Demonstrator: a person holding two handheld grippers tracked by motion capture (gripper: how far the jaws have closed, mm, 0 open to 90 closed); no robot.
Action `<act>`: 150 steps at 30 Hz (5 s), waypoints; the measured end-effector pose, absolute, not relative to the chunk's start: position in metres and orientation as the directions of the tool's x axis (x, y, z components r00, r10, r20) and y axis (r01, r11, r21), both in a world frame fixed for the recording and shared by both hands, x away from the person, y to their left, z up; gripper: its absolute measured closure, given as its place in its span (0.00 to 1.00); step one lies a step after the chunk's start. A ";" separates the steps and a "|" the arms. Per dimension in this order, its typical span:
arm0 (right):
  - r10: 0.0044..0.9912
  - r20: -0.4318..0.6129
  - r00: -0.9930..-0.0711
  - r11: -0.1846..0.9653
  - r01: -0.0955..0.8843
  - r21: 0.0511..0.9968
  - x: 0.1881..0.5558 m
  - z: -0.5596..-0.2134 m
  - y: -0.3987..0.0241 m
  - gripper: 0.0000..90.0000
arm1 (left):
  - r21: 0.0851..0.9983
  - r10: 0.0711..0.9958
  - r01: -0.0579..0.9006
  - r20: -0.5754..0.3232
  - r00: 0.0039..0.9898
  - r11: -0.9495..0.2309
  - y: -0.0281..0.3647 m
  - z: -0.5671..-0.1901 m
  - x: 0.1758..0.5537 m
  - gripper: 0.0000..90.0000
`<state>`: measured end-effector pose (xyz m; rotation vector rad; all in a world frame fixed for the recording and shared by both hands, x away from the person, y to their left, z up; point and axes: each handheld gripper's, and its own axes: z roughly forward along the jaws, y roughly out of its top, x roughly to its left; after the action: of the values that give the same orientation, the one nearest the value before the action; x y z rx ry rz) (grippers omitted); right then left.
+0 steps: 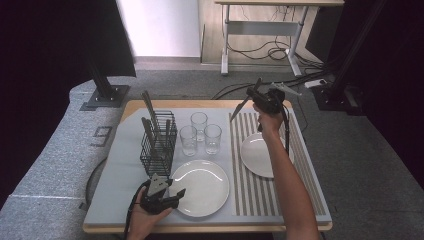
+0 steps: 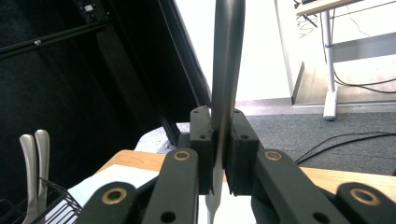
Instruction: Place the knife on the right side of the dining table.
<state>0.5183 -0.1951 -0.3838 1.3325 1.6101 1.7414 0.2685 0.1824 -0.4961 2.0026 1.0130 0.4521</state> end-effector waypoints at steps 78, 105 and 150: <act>0.853 0.388 -0.350 -0.256 0.368 0.894 0.546 -0.439 -0.216 0.92 | 0.810 0.790 0.483 -0.041 0.612 -0.332 0.183 -0.496 0.268 0.44; 0.865 0.382 -0.326 -0.249 0.383 0.890 0.549 -0.444 -0.228 0.90 | 0.810 0.782 0.487 -0.057 0.620 -0.327 0.183 -0.496 0.268 0.43; 0.888 0.383 -0.256 -0.269 0.386 0.882 0.550 -0.458 -0.248 0.86 | 0.805 0.778 0.487 -0.052 0.626 -0.338 0.179 -0.498 0.268 0.43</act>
<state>0.5501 -0.2479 -0.4582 1.5655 1.5492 1.5429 0.2679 0.1793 -0.4983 2.0053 0.9938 0.4376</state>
